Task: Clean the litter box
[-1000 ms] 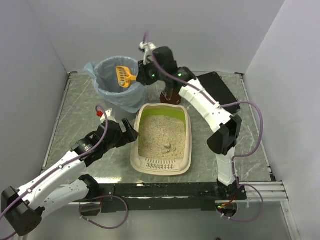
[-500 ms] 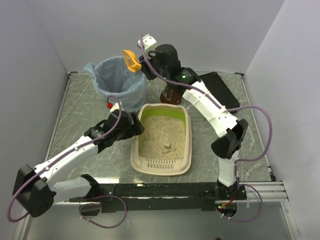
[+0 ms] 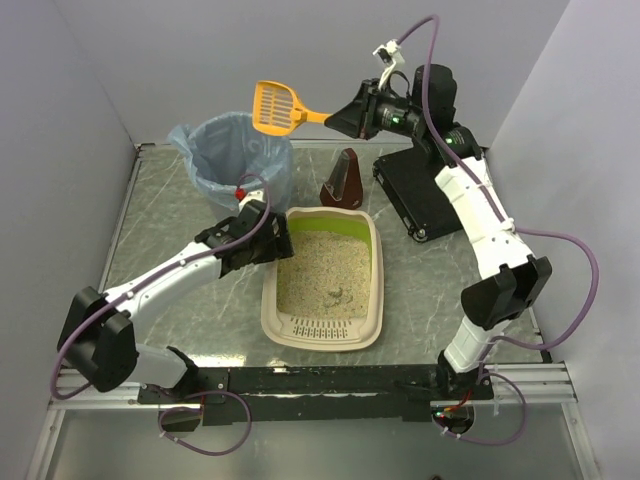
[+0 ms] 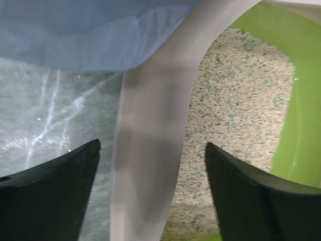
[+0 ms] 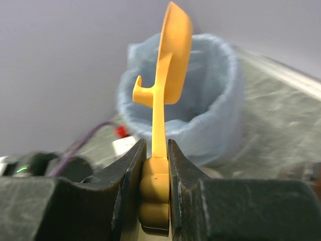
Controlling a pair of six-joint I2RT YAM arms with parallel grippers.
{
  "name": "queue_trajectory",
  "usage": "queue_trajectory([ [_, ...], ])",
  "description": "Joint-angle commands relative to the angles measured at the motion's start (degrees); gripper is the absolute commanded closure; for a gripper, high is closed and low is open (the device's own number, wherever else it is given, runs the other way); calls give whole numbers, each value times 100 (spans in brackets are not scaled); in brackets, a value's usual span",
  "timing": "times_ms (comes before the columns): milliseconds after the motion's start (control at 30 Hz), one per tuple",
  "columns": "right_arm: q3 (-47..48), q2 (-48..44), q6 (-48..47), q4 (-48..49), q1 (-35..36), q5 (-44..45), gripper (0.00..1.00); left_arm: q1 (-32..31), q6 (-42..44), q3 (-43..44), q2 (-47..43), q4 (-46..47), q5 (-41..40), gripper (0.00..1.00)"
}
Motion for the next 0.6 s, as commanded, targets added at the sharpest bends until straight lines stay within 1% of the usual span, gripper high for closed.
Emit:
queue_trajectory([
  [0,-673,-374,949,1014,-194,-1462,100,26,334,365,235,-395,-203,21],
  [67,-971,-602,879,981,-291,-1307,100,26,343,234,209,-334,-125,28],
  [100,-1095,-708,809,937,-317,-1192,100,26,326,190,174,-308,-107,37],
  [167,-1375,-1032,642,744,-431,-814,100,26,290,154,174,-273,-107,46],
  [200,-1490,-1147,633,665,-484,-743,100,26,273,163,191,-264,-107,54],
  [300,-2236,-1701,869,865,-703,-682,100,17,386,76,157,-19,69,54],
  [333,-2726,-2033,957,1058,-739,-638,100,17,422,5,121,200,95,56],
  [400,-3203,-2412,1098,1138,-827,-217,100,17,466,-39,60,255,113,60],
  [433,-3588,-2771,1124,1104,-845,-59,100,17,483,-13,68,211,104,62],
  [467,-3775,-2948,1142,1051,-862,334,100,17,510,22,103,107,78,65],
  [567,-4285,-3546,1037,709,-915,864,100,17,466,154,226,-183,43,79],
])
